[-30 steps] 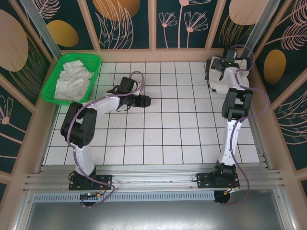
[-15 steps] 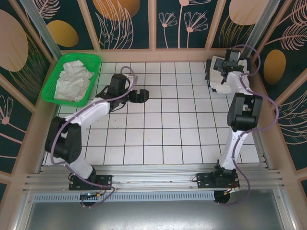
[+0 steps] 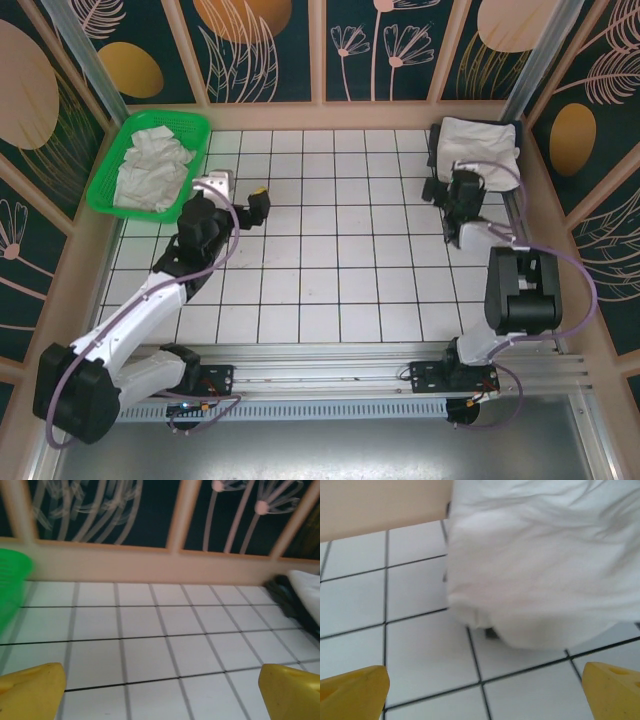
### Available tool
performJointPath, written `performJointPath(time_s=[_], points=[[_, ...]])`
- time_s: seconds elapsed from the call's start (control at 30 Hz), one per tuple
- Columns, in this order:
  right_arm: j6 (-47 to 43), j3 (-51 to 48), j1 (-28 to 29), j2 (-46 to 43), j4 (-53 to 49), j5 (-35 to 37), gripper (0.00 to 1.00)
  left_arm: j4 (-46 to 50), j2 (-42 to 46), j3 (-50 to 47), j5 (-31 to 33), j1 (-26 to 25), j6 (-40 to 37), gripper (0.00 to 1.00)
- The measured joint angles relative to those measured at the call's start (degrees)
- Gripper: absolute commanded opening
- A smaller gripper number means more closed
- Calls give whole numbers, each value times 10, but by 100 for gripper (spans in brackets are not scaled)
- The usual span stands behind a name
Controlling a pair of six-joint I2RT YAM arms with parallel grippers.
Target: Fold and stack the t-shirts
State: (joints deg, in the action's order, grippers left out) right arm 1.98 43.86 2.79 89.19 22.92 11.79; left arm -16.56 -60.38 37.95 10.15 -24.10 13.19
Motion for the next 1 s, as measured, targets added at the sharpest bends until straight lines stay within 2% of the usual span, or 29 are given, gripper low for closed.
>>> performJointPath(time_s=[0.1, 0.2, 0.4, 0.5, 0.67, 0.8, 0.9, 1.0], points=[[5, -83, 36, -51, 41, 9, 99, -34, 15, -47, 88, 1, -37, 98], [28, -152, 44, -105, 83, 27, 99, -63, 15, -96, 160, 17, -50, 98], [13, -301, 52, -224, 224, 59, 99, -116, 17, -181, 195, 98, -24, 98], [10, -328, 36, -222, 250, 89, 99, -137, -8, -186, 197, 113, -23, 99], [18, -332, 9, -217, 234, 113, 99, -194, -68, -199, 184, 147, -21, 99], [-5, -334, 3, -195, 277, 54, 99, -238, -119, -218, 156, 192, -11, 99], [-25, -329, 0, -125, 342, -3, 99, -275, -157, -217, 124, 217, -11, 99], [-32, -302, -5, -57, 365, -44, 99, -304, -196, -200, 88, 235, -16, 99]])
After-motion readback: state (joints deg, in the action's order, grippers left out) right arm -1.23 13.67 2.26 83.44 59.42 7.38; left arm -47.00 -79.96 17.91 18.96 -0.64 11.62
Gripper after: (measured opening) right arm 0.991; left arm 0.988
